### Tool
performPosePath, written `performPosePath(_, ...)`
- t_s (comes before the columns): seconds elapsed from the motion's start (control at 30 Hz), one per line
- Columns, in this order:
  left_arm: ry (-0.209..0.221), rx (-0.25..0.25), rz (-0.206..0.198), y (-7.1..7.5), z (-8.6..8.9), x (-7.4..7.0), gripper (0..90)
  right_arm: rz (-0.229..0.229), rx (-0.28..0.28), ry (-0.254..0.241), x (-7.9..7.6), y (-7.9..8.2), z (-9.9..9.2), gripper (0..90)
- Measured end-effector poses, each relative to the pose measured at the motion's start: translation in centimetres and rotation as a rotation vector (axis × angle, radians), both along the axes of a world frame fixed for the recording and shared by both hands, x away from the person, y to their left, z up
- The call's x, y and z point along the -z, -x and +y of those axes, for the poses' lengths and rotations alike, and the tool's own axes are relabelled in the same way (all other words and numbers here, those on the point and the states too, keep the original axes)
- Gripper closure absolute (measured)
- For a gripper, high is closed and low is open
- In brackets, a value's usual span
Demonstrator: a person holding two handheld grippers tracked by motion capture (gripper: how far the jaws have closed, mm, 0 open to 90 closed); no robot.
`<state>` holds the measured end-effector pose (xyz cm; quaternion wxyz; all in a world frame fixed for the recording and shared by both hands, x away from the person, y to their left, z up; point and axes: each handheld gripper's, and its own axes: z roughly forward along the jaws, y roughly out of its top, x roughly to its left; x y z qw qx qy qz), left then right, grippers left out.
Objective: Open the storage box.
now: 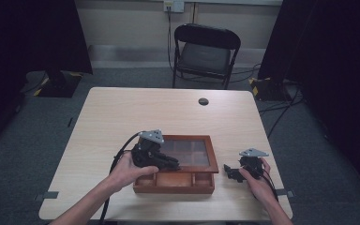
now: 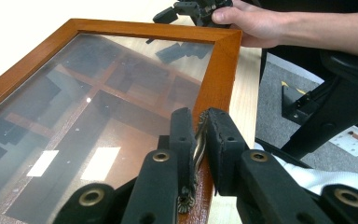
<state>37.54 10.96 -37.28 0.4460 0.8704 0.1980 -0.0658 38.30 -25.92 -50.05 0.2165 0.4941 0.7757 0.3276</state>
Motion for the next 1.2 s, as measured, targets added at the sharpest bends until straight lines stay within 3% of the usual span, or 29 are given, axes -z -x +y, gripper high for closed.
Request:
performPosePath(0.3, -0.022, -0.004, 0.005, -0.3, -0.2, -0.9, 80.9, 0.0, 0.0, 0.0, 0.0, 0.0, 0.0, 6.1)
performPosePath(0.77, 0.015, -0.02, 0.01, -1.2, 0.1, -2.0, 80.9, 0.003, 0.001, -0.004, 0.0, 0.0, 0.0, 5.8)
performPosePath(0.93, -0.003, -0.012, 0.008, -1.3, 0.1, -2.3, 81.0, 0.003, 0.001, -0.003, 0.0, 0.0, 0.0, 5.8)
performPosePath(1.2, 0.01, -0.014, 0.01, -1.5, 0.0, -2.4, 81.0, 0.003, 0.0, -0.003, 0.0, 0.0, 0.0, 5.7)
